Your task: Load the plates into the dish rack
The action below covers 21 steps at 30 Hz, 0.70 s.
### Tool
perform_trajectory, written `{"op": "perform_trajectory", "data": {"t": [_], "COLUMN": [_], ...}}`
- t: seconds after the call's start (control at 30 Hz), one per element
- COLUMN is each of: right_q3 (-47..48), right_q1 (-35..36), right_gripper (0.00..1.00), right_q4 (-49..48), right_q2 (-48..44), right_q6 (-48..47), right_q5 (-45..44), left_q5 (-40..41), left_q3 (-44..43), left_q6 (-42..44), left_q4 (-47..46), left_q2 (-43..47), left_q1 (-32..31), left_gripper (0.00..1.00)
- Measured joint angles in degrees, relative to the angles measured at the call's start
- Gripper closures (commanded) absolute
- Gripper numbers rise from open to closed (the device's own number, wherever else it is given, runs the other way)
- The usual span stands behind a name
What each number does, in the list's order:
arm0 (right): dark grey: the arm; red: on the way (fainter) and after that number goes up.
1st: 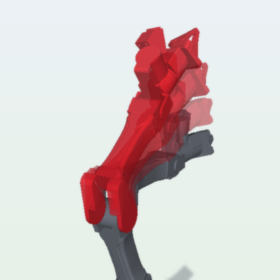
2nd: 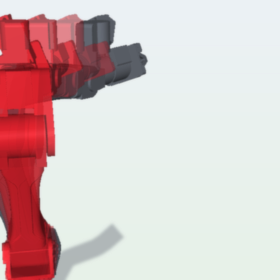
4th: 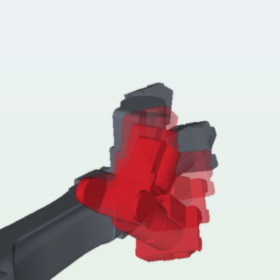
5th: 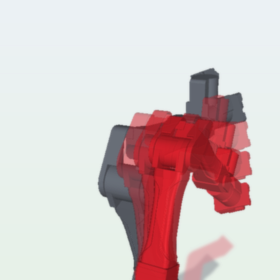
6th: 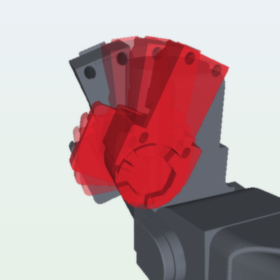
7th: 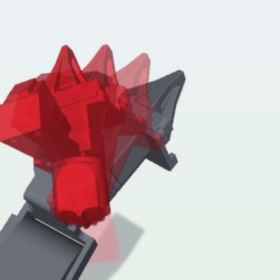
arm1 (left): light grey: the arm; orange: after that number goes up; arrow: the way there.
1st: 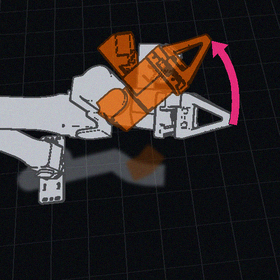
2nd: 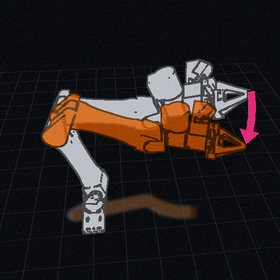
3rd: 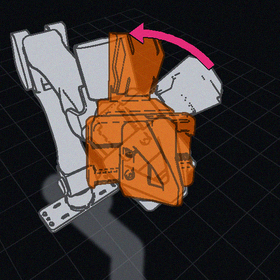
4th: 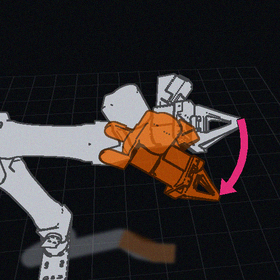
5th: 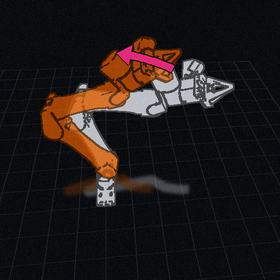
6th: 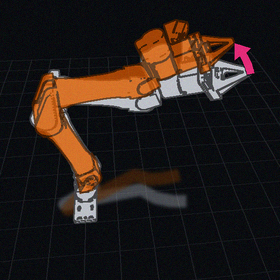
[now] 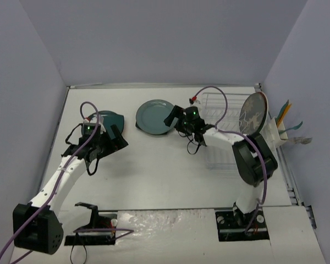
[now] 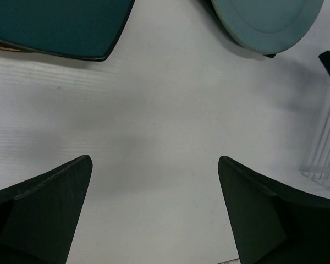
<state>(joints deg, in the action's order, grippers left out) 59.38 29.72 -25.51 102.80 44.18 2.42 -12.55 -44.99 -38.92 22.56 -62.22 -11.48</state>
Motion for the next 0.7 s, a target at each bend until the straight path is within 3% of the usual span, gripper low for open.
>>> {"op": "perform_trajectory", "data": {"t": [0.4,0.7], "right_q3": [8.79,10.62], "right_q1": [-0.13,-0.55], "right_gripper": [0.27,0.63], "right_q4": [-2.17,-4.69], "right_q2": [13.91,17.43], "right_q6": [4.95,7.16], "right_q5": [-3.1,-3.44], "left_q5": [0.69,0.82], "left_q3": [0.72,0.72], "left_q6": [5.9,8.18], "left_q4": [6.02,7.64], "left_q2": [3.02,3.04], "left_q1": [0.41,0.7], "left_gripper": [0.03,0.03]}}
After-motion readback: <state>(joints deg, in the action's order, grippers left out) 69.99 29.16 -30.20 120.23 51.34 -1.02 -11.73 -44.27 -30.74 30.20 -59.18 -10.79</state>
